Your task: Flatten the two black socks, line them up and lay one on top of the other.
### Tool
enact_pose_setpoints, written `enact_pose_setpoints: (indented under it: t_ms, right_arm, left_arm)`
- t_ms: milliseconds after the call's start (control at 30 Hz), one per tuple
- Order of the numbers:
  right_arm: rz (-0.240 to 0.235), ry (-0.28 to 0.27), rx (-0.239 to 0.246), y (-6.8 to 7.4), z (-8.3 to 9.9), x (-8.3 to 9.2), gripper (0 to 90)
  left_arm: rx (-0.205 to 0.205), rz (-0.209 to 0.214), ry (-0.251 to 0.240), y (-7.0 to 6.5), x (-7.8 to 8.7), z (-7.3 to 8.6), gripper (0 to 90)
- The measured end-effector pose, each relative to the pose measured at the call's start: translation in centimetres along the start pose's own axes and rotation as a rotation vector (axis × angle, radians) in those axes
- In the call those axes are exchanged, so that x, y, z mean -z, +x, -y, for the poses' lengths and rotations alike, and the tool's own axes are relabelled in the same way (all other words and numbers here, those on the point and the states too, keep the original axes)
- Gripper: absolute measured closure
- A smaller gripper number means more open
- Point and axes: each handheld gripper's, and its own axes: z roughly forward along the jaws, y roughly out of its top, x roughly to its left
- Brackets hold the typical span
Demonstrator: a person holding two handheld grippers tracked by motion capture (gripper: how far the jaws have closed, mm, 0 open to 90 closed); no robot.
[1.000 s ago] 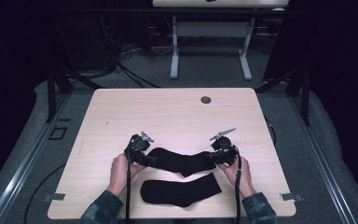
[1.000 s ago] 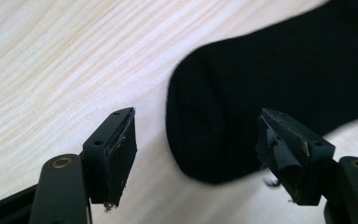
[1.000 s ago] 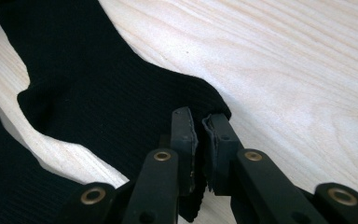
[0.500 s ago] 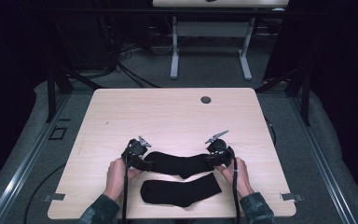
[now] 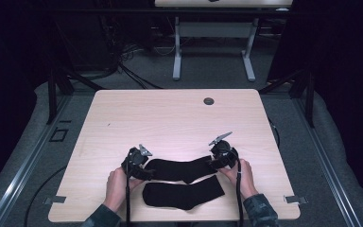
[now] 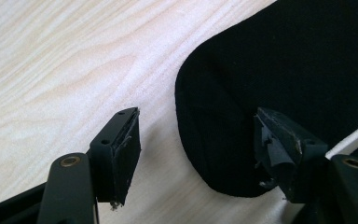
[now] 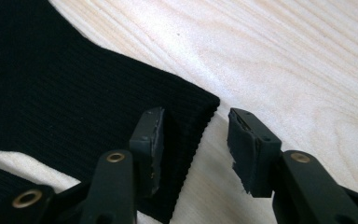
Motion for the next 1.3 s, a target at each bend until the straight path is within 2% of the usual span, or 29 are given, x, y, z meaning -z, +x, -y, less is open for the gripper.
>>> enact_pose_setpoints:
  t_ms: [200,300,333,367,433,467,567,633,667,733,800,933,1100,1167,1200,1300]
  right_arm:
    - [0.022,0.007,0.000,-0.2,0.0,0.0,45.1]
    - [0.020,0.011,-0.003,-0.3,0.2,0.1,44.6]
    - [0.020,-0.015,-0.017,-0.1,0.4,0.0,44.2]
    - [0.021,-0.014,-0.013,-0.1,0.4,0.0,42.7]
    - [0.025,-0.010,-0.011,-0.2,0.4,0.1,33.9]
    - [0.029,-0.008,-0.002,-0.2,0.4,0.2,30.3]
    - [0.044,-0.043,-0.001,-0.1,0.5,1.1,19.0]
    - [0.063,-0.092,-0.007,0.0,0.6,2.1,14.9]
    - [0.066,-0.094,0.002,0.0,0.7,2.8,14.2]
    - [0.070,-0.132,0.002,0.0,1.0,4.1,11.9]
    - [0.082,-0.145,-0.003,-0.2,1.6,5.3,7.3]
    - [0.117,-0.165,-0.036,-1.1,3.7,7.2,1.4]
    - [0.150,-0.171,-0.106,-2.5,7.1,7.6,0.0]
    - [0.157,-0.166,-0.127,-2.9,8.3,7.4,0.0]
    - [0.157,-0.166,-0.127,-2.9,8.3,7.4,0.0]
    - [0.157,-0.160,-0.167,-3.8,10.5,6.9,0.0]
  left_arm:
    - [-0.003,0.002,0.006,-0.4,0.1,0.1,32.4]
    - [-0.005,0.006,0.004,-0.4,0.2,0.2,32.0]
    - [-0.009,0.000,0.009,-0.3,0.1,0.2,30.1]
    - [-0.006,-0.004,0.006,-0.3,0.0,0.1,26.3]
    - [-0.003,-0.001,0.006,-0.2,0.0,-0.1,16.7]
    - [0.008,0.006,-0.018,-0.1,0.2,-0.1,15.2]
    - [0.033,-0.018,-0.069,0.6,1.3,-0.1,8.8]
    - [0.051,-0.032,-0.097,1.3,2.3,0.0,5.1]
    - [0.065,-0.039,-0.110,1.8,2.8,0.2,3.7]
    - [0.083,-0.069,-0.119,2.8,3.8,0.9,0.6]
    - [0.103,-0.088,-0.123,3.8,4.6,2.0,0.0]
    - [0.155,-0.137,-0.119,5.7,5.6,5.0,0.0]
    - [0.223,-0.167,-0.107,7.3,5.5,8.5,0.0]
    - [0.227,-0.167,-0.100,7.6,5.3,9.4,0.0]
    - [0.227,-0.167,-0.100,7.6,5.3,9.4,0.0]
    - [0.240,-0.172,-0.091,7.7,4.6,10.6,0.0]
